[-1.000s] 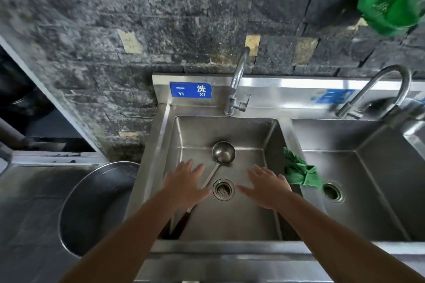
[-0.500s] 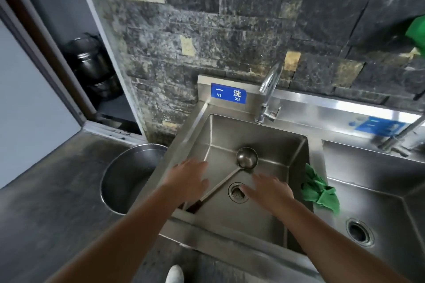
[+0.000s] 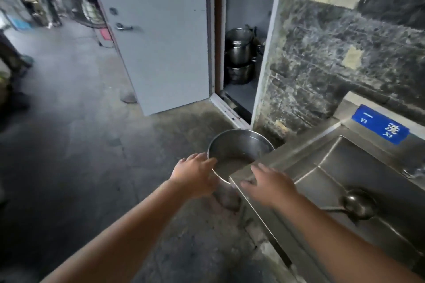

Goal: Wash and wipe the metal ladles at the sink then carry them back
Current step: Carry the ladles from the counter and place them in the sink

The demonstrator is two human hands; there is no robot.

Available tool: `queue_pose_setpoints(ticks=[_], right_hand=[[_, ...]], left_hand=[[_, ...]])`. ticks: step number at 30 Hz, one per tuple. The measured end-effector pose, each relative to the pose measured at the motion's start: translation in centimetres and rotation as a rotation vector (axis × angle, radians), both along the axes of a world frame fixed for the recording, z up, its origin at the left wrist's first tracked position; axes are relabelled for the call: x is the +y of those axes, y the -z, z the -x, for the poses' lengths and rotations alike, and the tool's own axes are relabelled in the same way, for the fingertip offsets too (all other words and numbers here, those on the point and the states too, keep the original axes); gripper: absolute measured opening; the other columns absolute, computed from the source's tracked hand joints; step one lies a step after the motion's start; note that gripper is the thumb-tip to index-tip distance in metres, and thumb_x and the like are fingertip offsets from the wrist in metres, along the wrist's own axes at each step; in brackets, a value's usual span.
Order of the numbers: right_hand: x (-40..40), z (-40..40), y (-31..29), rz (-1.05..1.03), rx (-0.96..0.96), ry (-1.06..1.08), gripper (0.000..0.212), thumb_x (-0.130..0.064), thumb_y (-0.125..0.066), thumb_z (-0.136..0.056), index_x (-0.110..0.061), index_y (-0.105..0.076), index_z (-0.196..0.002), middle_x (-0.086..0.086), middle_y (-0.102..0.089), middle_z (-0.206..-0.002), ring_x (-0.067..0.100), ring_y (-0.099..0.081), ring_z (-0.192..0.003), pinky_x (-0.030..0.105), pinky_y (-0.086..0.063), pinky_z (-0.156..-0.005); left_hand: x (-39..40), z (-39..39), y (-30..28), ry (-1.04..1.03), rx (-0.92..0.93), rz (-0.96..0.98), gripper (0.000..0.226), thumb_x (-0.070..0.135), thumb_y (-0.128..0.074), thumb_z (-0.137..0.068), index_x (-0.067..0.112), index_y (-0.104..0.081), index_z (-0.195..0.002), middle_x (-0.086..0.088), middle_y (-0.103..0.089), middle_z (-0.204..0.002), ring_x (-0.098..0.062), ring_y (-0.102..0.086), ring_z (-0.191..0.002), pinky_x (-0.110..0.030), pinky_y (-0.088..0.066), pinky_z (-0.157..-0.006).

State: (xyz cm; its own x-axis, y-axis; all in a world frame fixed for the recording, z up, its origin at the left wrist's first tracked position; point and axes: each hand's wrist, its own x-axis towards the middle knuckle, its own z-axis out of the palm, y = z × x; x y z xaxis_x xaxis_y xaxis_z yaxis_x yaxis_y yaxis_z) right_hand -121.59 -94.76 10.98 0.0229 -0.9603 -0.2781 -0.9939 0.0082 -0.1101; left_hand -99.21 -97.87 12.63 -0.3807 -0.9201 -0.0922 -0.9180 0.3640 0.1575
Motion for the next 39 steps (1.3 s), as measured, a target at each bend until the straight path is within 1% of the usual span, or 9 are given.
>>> queue_pose_setpoints(ticks=[5,9,13,17,21,25,32,36,39], right_hand=[[-1.0,-12.1,-0.3,0.047,0.066,-0.296,0.070,-0.070,-0.030,-0.090,-0.025,-0.041,-0.142,0.001,-0.041,-0.149,0.025,-0.041,-0.135,0.043,-0.037,-0.105],[0.3,-24.9,-0.1,0.043,0.075,-0.528,0.072,-0.072,-0.019,-0.091,-0.026,-0.040,-0.144,-0.001,-0.039,-0.152,0.024,-0.040,-0.136,0.045,-0.037,-0.104],[4.2,-38.2,-0.5,0.042,0.084,-0.811,0.074,-0.073,-0.018,-0.090,-0.026,-0.038,-0.144,-0.001,-0.038,-0.152,0.025,-0.041,-0.135,0.046,-0.039,-0.103],[9.0,-48.5,-0.5,0.055,0.070,-1.037,0.067,-0.072,-0.020,-0.090,-0.027,-0.045,-0.133,-0.003,-0.050,-0.135,0.025,-0.047,-0.127,0.045,-0.041,-0.097],[15.2,-57.7,-1.0,0.063,0.024,-1.293,0.066,-0.070,-0.025,-0.091,-0.026,-0.045,-0.136,-0.003,-0.051,-0.137,0.024,-0.048,-0.127,0.045,-0.041,-0.099],[21.3,-64.7,-0.4,0.048,0.013,-1.522,0.068,-0.069,-0.027,-0.092,-0.026,-0.042,-0.142,-0.005,-0.051,-0.139,0.022,-0.050,-0.126,0.044,-0.044,-0.098],[30.3,-74.2,1.0,-0.017,0.014,-1.862,0.066,-0.065,-0.033,-0.094,-0.025,-0.038,-0.146,-0.004,-0.050,-0.144,0.022,-0.049,-0.130,0.043,-0.043,-0.103],[33.5,-80.1,1.2,-0.079,0.048,-2.019,0.064,-0.058,-0.045,-0.094,-0.026,-0.034,-0.149,-0.004,-0.049,-0.145,0.021,-0.051,-0.129,0.040,-0.047,-0.099],[34.8,-84.4,1.3,-0.093,0.092,-2.112,0.060,-0.055,-0.048,-0.094,-0.026,-0.038,-0.145,-0.002,-0.055,-0.137,0.021,-0.057,-0.119,0.036,-0.052,-0.086]], left_hand=[[4.1,-12.4,0.3,-0.238,-0.024,-0.005,0.055,0.055,-0.047,-0.080,0.037,-0.047,-0.132,0.005,-0.050,-0.135,-0.021,-0.048,-0.129,-0.038,-0.045,-0.100],[11.4,-23.4,0.3,-0.486,-0.011,-0.011,0.053,0.054,-0.050,-0.080,0.038,-0.048,-0.131,0.004,-0.047,-0.137,-0.022,-0.046,-0.129,-0.040,-0.046,-0.098],[19.8,-33.5,0.2,-0.745,-0.015,0.026,0.048,0.055,-0.046,-0.083,0.032,-0.051,-0.125,0.002,-0.051,-0.130,-0.023,-0.049,-0.125,-0.040,-0.047,-0.095],[27.2,-40.3,-0.3,-0.966,-0.010,-0.007,0.055,0.056,-0.045,-0.088,0.030,-0.045,-0.137,0.001,-0.046,-0.139,-0.023,-0.042,-0.132,-0.041,-0.043,-0.102],[35.6,-45.2,0.1,-1.208,0.009,-0.028,0.057,0.057,-0.044,-0.089,0.031,-0.042,-0.140,0.003,-0.046,-0.140,-0.022,-0.045,-0.130,-0.041,-0.046,-0.098],[43.3,-47.5,0.8,-1.442,0.038,-0.070,0.060,0.057,-0.044,-0.091,0.031,-0.037,-0.145,0.001,-0.039,-0.150,-0.024,-0.042,-0.135,-0.043,-0.043,-0.103],[53.1,-50.6,1.5,-1.800,0.107,-0.113,0.057,0.051,-0.045,-0.093,0.029,-0.038,-0.145,0.002,-0.044,-0.145,-0.023,-0.047,-0.129,-0.042,-0.047,-0.098],[55.2,-53.8,1.6,-1.950,0.139,-0.133,0.057,0.050,-0.045,-0.093,0.029,-0.036,-0.146,0.003,-0.041,-0.148,-0.023,-0.046,-0.131,-0.043,-0.046,-0.099],[55.8,-56.9,1.8,-2.027,0.192,-0.146,0.057,0.049,-0.045,-0.094,0.030,-0.035,-0.147,0.005,-0.040,-0.149,-0.021,-0.047,-0.130,-0.042,-0.047,-0.098]])
